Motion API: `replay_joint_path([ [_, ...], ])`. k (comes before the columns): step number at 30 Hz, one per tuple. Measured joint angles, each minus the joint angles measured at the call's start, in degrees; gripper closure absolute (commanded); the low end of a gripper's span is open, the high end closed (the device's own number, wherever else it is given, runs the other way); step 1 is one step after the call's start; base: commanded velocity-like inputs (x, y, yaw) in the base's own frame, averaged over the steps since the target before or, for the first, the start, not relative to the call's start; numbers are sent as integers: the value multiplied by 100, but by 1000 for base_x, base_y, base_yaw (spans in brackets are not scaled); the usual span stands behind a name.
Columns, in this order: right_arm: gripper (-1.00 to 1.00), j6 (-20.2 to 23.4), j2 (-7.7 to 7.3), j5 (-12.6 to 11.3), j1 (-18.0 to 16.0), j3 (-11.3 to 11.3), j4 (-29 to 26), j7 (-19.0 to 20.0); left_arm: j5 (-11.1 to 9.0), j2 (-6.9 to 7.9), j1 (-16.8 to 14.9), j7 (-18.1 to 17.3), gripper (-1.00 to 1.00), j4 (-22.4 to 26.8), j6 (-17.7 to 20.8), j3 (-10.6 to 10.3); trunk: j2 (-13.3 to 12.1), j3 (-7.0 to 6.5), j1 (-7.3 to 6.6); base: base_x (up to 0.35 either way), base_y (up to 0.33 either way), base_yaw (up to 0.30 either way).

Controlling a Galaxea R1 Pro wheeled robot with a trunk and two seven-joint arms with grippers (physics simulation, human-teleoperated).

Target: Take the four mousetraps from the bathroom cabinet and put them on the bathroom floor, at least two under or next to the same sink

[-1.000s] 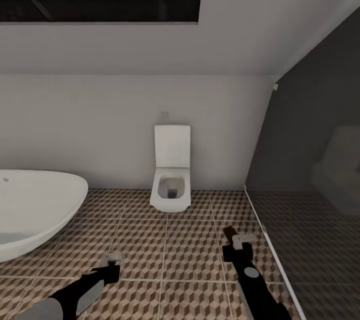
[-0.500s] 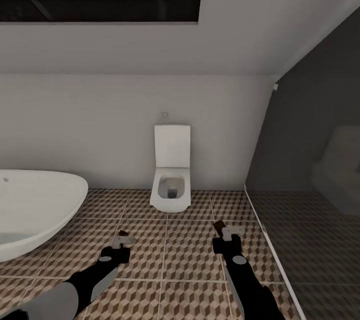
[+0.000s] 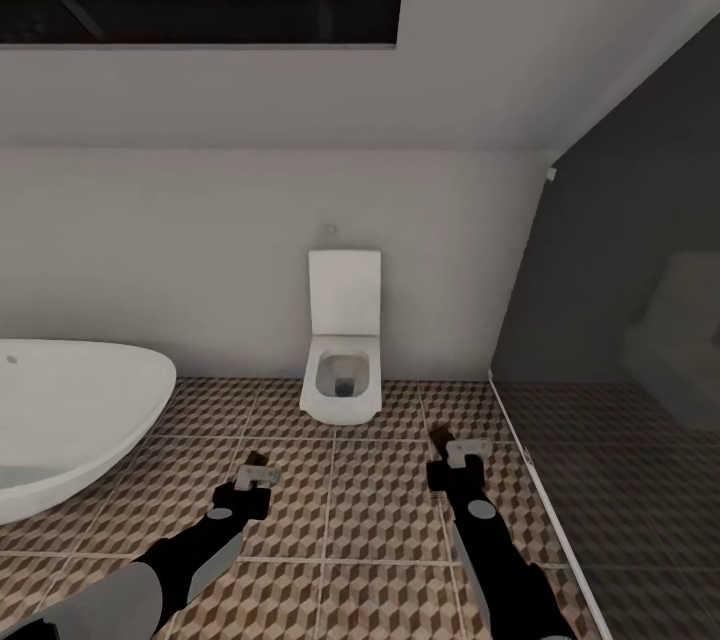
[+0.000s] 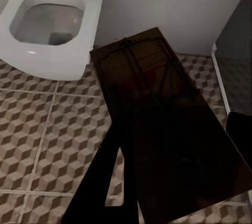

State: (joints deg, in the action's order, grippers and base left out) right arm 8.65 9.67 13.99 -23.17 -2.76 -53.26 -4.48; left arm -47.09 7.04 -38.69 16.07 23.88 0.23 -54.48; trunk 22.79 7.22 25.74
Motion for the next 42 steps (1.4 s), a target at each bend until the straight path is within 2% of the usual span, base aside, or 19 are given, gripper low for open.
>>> replay_joint_path([
  [4, 100, 9, 16, -1, 0, 2, -122, 0, -2, -2, 0, 0, 100, 3, 0, 1, 0, 0, 0, 0, 0, 0],
  [8, 100, 10, 26, -6, 0, 9, -145, 1, -3, 0, 0, 1, 100, 22, 0, 0, 159, 77, 88, 0, 0, 0],
  [15, 100, 11, 27, -10, 0, 54, -149, 1, 3, -2, 0, 1, 100, 89, 0, -6, 440, 251, 242, 0, 0, 0],
  [24, 100, 9, 29, -18, 0, 224, -141, -2, 16, 2, 0, 1, 100, 143, -13, 1, 803, 493, 440, 0, 0, 0],
  [30, 100, 13, 29, -19, 0, 242, -141, 0, 37, 51, 0, -3, 100, 172, -39, 21, 1044, 655, 572, 0, 0, 0],
  [32, 100, 16, 27, -14, 0, 243, -141, 2, 39, 160, 0, -4, 100, 631, -18, 21, 1125, 708, 616, 0, 0, 0],
  [35, 100, 16, 24, -11, 0, 243, -142, 0, 28, 451, 2, 2, 100, 1371, 38, 17, 1246, 789, 682, 0, 0, 0],
  [36, 100, 16, 23, -11, 0, 245, -143, -1, 21, 564, 1, 8, 100, 1668, 276, 12, 1286, 816, 704, 0, 0, 0],
  [42, 100, 16, 29, -10, -1, 250, -145, 0, 20, 620, 2, 15, 100, 1758, 529, 14, 1527, 978, 836, 0, 0, 0],
])
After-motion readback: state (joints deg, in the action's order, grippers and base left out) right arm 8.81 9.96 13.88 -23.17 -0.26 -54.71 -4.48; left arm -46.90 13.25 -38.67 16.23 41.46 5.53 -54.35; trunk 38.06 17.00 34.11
